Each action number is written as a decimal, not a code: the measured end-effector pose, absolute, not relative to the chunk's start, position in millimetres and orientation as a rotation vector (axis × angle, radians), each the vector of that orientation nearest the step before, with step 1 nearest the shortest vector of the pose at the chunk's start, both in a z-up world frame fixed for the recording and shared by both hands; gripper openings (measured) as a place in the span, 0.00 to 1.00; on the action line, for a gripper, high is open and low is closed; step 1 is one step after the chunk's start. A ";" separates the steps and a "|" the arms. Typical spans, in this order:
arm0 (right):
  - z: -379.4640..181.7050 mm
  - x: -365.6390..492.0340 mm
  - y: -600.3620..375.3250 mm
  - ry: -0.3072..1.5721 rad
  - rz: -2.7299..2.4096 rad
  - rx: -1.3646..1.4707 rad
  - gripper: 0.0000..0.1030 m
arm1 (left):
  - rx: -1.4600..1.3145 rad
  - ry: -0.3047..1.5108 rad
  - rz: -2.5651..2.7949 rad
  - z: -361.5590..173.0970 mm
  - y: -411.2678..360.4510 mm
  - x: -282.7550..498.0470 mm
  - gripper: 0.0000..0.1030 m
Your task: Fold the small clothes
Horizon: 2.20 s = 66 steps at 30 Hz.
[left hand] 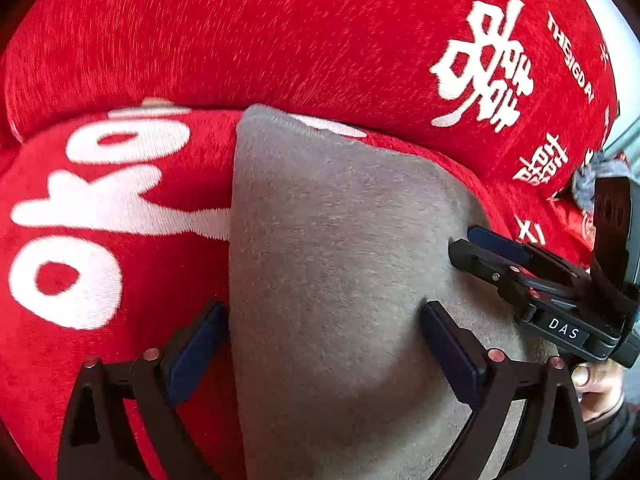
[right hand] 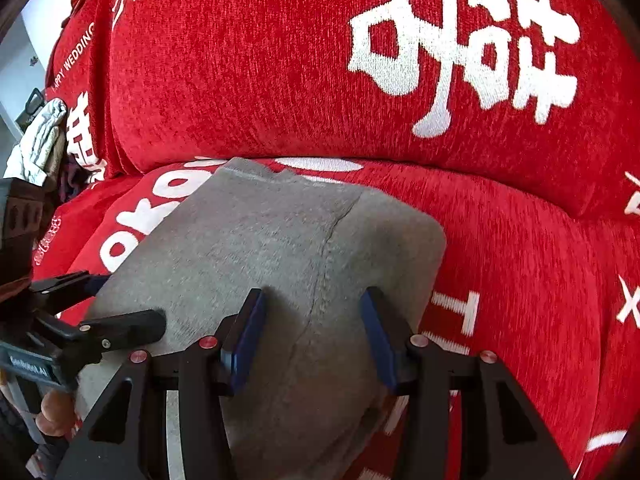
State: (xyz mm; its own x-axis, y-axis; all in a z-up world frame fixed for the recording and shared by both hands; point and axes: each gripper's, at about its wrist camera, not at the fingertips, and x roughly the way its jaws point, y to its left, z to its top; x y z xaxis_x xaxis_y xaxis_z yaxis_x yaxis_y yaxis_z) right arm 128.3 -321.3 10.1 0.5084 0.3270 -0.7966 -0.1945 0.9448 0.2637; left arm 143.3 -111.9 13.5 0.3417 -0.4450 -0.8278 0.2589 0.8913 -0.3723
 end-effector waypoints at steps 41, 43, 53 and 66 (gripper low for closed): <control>0.4 88.1 -324.5 1.158 0.167 0.521 0.70 | -0.197 1.227 -0.550 9.9 -117.3 133.0 0.82; 6.5 90.4 -309.2 1.157 0.174 0.433 0.61 | -0.174 1.189 -0.555 11.7 -118.2 129.2 0.77; 36.9 78.7 -263.4 1.088 0.181 0.205 0.45 | -0.113 1.103 -0.555 33.1 -102.9 109.8 0.53; 45.6 42.6 -218.9 1.085 0.226 0.157 0.45 | -0.138 1.096 -0.529 34.4 -52.6 58.1 0.53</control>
